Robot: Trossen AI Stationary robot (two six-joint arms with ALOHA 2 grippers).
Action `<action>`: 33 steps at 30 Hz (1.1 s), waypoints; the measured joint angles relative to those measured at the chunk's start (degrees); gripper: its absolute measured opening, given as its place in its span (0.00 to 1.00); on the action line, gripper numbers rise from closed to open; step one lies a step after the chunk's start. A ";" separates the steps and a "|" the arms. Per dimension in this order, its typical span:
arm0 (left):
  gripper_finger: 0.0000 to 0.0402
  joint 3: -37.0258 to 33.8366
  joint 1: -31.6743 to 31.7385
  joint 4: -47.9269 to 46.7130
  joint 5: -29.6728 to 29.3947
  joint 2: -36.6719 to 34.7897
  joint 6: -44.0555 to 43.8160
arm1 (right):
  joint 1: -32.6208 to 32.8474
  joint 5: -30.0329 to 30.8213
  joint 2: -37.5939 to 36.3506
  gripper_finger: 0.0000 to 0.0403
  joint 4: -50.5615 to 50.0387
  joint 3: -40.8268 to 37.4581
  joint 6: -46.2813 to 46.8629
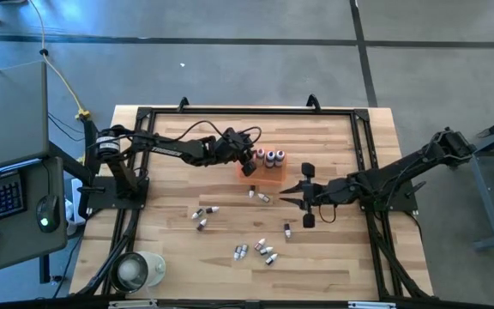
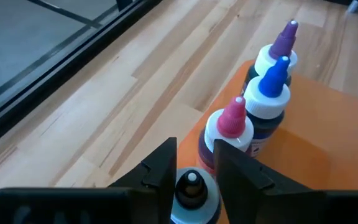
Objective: Pick & Place food coloring
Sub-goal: Put the large black food coloring bottle into the orange bin, then put the top small purple food coloring bottle into the orange bin
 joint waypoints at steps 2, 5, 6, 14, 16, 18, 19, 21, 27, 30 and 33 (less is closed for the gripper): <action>0.30 0.00 0.00 -0.12 -0.04 0.00 0.02 | 0.00 -0.14 0.00 0.17 0.00 0.00 0.00; 0.34 0.00 0.00 -0.16 -0.53 0.00 0.44 | 0.00 -0.14 0.00 0.17 0.00 0.00 0.02; 0.35 0.00 0.00 -0.37 -1.33 -0.10 0.45 | 0.00 -0.14 0.00 0.17 0.00 0.00 0.02; 0.41 -0.13 -0.03 -2.80 -5.13 -2.80 1.80 | 0.00 -0.17 0.02 0.20 0.01 0.00 3.02; 0.41 0.90 -0.71 -3.54 -4.37 -3.94 1.90 | 0.00 -0.33 0.02 0.23 0.02 0.00 2.98; 0.41 2.18 -1.41 -10.04 -4.12 -5.43 1.47 | 0.00 -0.70 0.04 0.26 -0.02 0.00 2.63; 0.41 3.09 -1.99 -14.61 -4.09 -6.46 1.43 | 0.00 -1.36 0.17 0.27 0.01 0.00 1.95; 0.41 6.90 -3.34 -21.16 -4.12 -7.86 1.33 | 0.00 -1.90 0.49 0.29 -0.15 0.00 1.41; 0.41 18.92 -8.44 -49.90 -4.07 -11.19 -3.24 | -0.57 -2.96 4.91 0.31 -0.05 0.00 -0.78; 0.41 24.43 -11.40 -63.93 -5.63 -13.05 -6.12 | -2.02 -3.39 8.93 0.31 -0.08 0.00 3.61; 0.41 28.15 -14.80 -68.84 -8.94 -16.66 -8.91 | -3.64 -4.52 12.40 0.31 -0.26 0.05 7.44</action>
